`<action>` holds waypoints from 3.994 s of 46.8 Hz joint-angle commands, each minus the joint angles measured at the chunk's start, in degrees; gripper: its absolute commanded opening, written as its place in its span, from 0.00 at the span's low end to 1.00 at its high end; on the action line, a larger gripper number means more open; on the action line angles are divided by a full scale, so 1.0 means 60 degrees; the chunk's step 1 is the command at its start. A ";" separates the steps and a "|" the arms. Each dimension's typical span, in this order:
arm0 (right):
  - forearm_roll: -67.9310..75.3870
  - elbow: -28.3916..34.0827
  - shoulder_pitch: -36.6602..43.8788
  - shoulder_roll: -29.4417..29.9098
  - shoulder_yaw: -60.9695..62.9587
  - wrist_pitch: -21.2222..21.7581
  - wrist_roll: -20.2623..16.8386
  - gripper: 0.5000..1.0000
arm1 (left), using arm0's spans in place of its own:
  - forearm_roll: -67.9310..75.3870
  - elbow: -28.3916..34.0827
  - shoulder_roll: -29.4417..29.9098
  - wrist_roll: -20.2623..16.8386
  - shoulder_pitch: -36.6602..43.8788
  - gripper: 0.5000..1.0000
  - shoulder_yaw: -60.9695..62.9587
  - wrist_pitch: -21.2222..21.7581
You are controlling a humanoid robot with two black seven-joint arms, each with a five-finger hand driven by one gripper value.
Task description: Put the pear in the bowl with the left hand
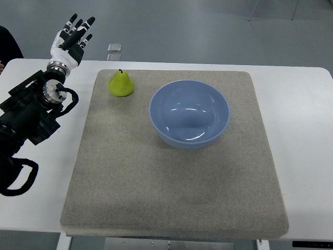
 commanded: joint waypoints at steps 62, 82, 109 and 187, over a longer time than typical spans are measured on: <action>0.0000 -0.0011 0.0001 0.0000 0.0000 0.0000 0.0000 0.85 | 0.3854 -0.3653 0.2506 0.0015 -0.1671 0.98 0.4614 -0.0115; 0.0000 0.0004 0.0001 0.0000 0.0000 0.0000 0.0000 0.85 | 0.9290 -0.5104 0.3986 0.0015 -0.2711 0.98 0.5566 -0.1169; 0.0000 0.0004 0.0001 0.0000 0.0000 0.0000 0.0000 0.85 | 1.5224 -0.5851 0.4090 -0.0102 -0.3298 0.98 0.5596 -0.1463; 0.0000 -0.0011 0.0001 0.0000 0.0000 0.0000 0.0000 0.85 | 1.5517 -0.3786 0.2111 -0.0088 -0.1774 0.68 0.5713 0.0397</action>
